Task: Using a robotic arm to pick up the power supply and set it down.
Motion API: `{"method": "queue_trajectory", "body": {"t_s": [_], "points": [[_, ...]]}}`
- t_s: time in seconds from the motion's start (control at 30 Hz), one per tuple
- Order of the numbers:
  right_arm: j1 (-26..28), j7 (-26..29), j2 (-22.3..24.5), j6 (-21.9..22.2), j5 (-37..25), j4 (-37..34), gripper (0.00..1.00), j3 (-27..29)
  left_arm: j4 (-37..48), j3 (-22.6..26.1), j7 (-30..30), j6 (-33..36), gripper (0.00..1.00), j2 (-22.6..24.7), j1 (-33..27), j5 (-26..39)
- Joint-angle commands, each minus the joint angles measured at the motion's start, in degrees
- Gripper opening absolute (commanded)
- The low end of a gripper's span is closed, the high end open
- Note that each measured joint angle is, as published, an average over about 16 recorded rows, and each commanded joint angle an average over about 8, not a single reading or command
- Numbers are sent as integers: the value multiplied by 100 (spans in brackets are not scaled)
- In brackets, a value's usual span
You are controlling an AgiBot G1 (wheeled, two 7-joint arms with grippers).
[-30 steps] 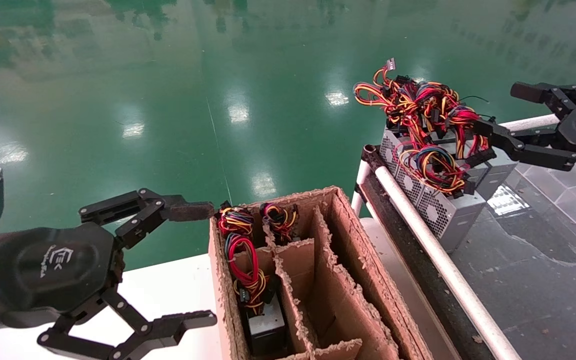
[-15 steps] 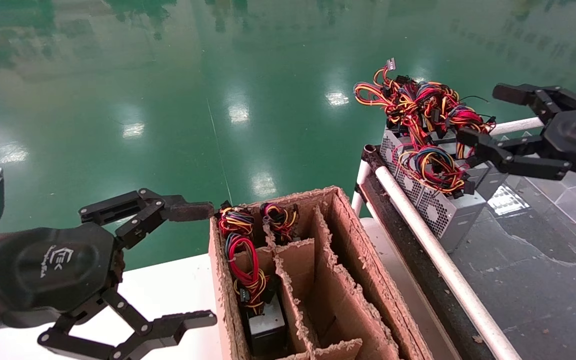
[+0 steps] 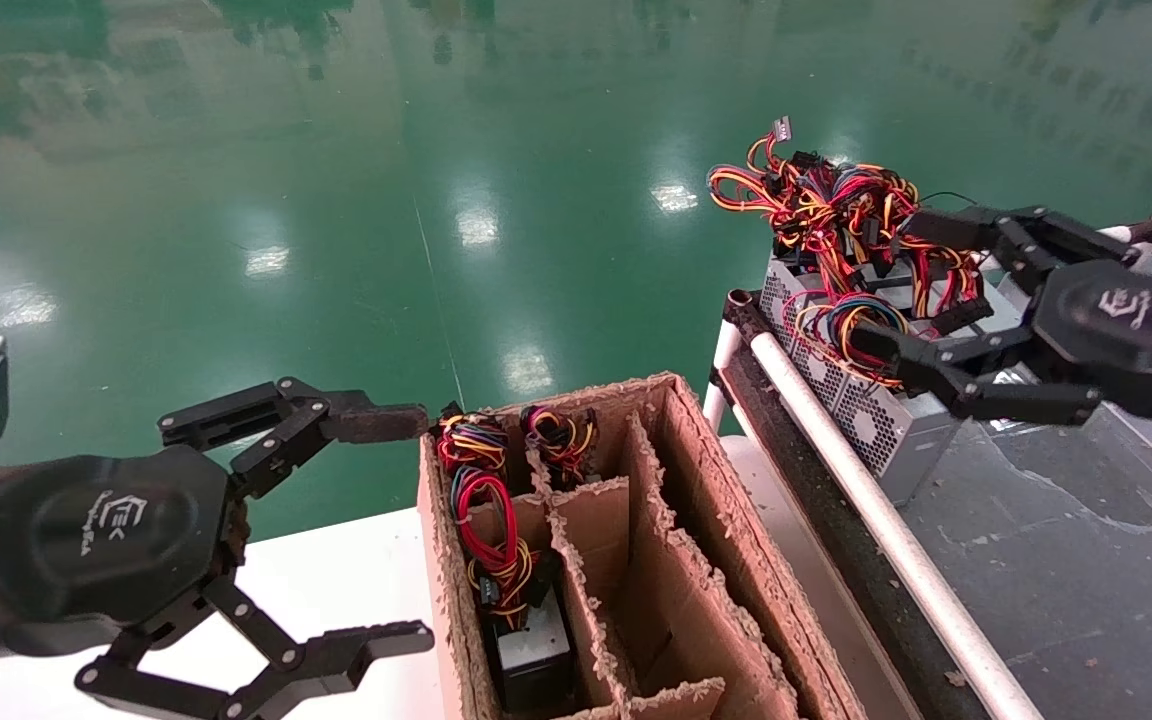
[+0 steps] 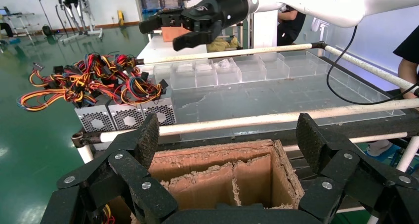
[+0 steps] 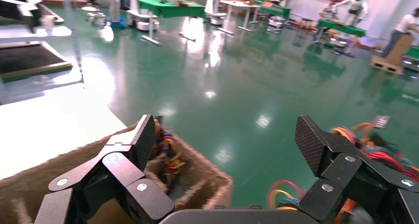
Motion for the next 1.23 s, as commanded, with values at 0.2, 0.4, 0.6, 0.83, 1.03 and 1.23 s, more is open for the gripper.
{"method": "queue_trajectory", "body": {"t_s": [0.2, 0.4, 0.6, 0.83, 1.03, 1.23], "points": [[-279, 244, 55, -39, 229, 594, 100, -37, 0, 1, 0, 0, 100, 0, 0, -1], [-518, 452, 102, -73, 425, 1103, 100, -68, 0, 1, 1, -1, 100, -1, 0, -1], [-757, 661, 149, -107, 621, 1612, 100, -99, 0, 2, 1, -1, 100, -1, -1, -1], [-1036, 905, 205, -147, 851, 2207, 100, -136, 0, 3, 1, -1, 100, -1, -1, -2], [-1248, 1086, 245, -176, 1026, 2658, 100, -162, 1, 3, 2, -2, 100, -2, 0, -3], [-1347, 1150, 264, -189, 1112, 2861, 100, -173, 2, 3, 3, -3, 100, -2, 0, -3]]}}
